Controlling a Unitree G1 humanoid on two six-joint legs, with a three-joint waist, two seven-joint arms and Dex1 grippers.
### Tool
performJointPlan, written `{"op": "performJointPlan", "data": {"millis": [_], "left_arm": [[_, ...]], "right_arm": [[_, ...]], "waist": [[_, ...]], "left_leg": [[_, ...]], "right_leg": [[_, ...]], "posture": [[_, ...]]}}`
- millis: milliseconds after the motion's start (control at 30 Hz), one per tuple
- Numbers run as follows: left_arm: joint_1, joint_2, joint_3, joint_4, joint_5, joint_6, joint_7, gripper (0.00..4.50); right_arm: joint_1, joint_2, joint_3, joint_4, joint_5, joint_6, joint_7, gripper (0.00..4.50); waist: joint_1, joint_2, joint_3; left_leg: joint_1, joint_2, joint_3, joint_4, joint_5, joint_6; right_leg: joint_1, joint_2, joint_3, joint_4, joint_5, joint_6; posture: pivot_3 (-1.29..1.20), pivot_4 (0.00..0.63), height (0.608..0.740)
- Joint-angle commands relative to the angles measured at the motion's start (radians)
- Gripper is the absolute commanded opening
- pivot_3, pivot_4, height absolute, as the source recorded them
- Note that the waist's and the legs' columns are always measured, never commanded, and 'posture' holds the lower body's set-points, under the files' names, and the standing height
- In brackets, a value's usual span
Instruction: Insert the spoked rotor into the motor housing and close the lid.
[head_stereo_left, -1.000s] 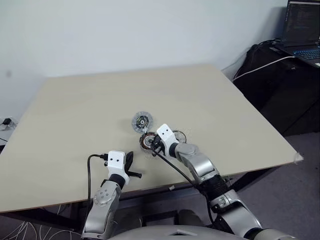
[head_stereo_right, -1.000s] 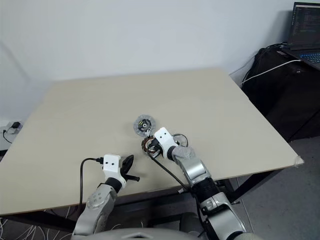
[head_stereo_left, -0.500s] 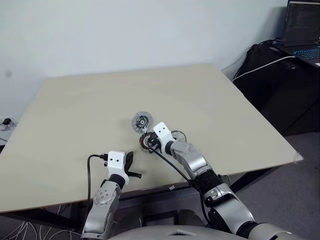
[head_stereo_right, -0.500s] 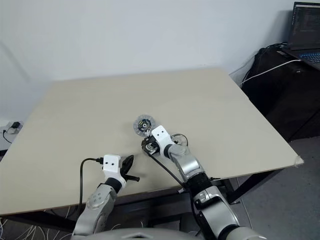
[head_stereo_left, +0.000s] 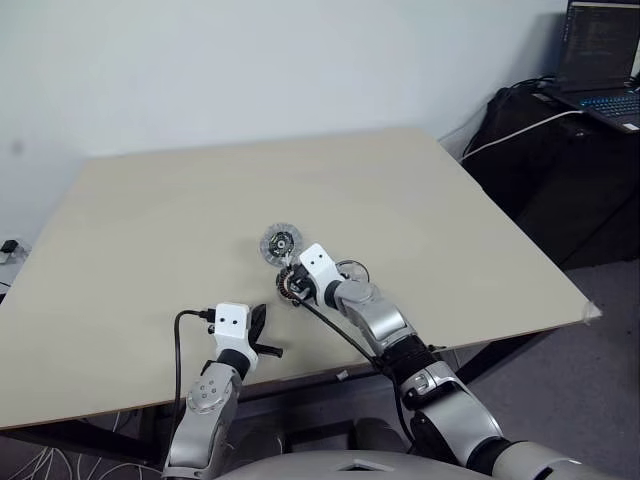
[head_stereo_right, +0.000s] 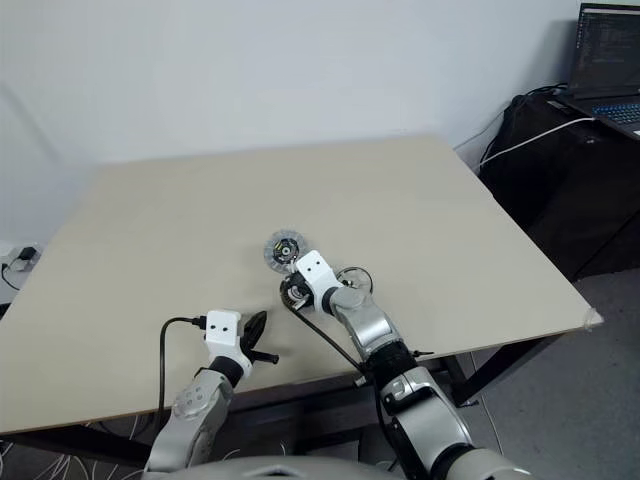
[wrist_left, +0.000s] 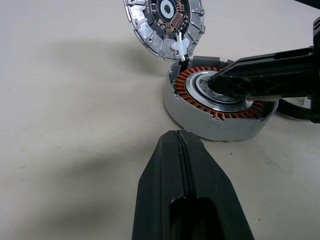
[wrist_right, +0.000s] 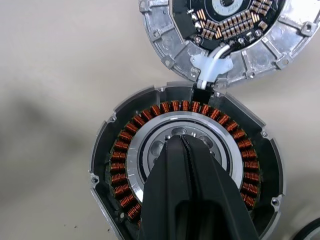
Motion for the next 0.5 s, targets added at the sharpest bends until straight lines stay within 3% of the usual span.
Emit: {"op": "performJointPlan", "data": {"millis": [33,167,267,500], "left_arm": [[-0.003,-0.004,0.007,-0.030,-0.003,-0.015,0.007,0.00],[0.003,-0.006,0.009,-0.034,-0.006,-0.013,0.009,0.00],[0.007,-0.006,0.009,-0.038,-0.008,-0.010,0.007,0.00],[0.005,-0.002,0.005,-0.036,-0.015,0.004,-0.006,0.00]], "right_arm": [[0.011,-0.014,-0.048,-0.118,0.009,-0.057,-0.035,0.03],[0.078,-0.049,-0.138,-0.269,0.056,-0.011,-0.070,0.03],[0.140,-0.087,-0.218,-0.379,0.090,0.039,-0.098,0.60],[0.264,-0.141,-0.387,-0.526,0.174,0.169,-0.156,2.84]], "waist": [[0.002,0.000,0.000],[0.012,0.000,0.000],[0.015,0.000,0.000],[0.014,0.000,0.001]], "left_leg": [[0.000,0.000,0.000,0.000,0.000,0.000],[-0.001,-0.001,0.000,0.000,0.000,0.000],[-0.001,-0.001,-0.001,0.000,0.000,0.000],[-0.002,0.000,0.000,0.000,0.000,0.000]], "right_leg": [[0.000,0.000,0.000,0.000,0.000,0.000],[0.000,-0.001,0.000,-0.001,0.000,0.000],[0.000,-0.001,-0.001,-0.001,0.000,0.000],[0.000,-0.001,-0.001,-0.001,-0.004,0.006]], "posture": [[0.00,0.000,0.740],[0.00,0.000,0.740],[0.00,0.000,0.740],[0.00,0.000,0.740]]}}
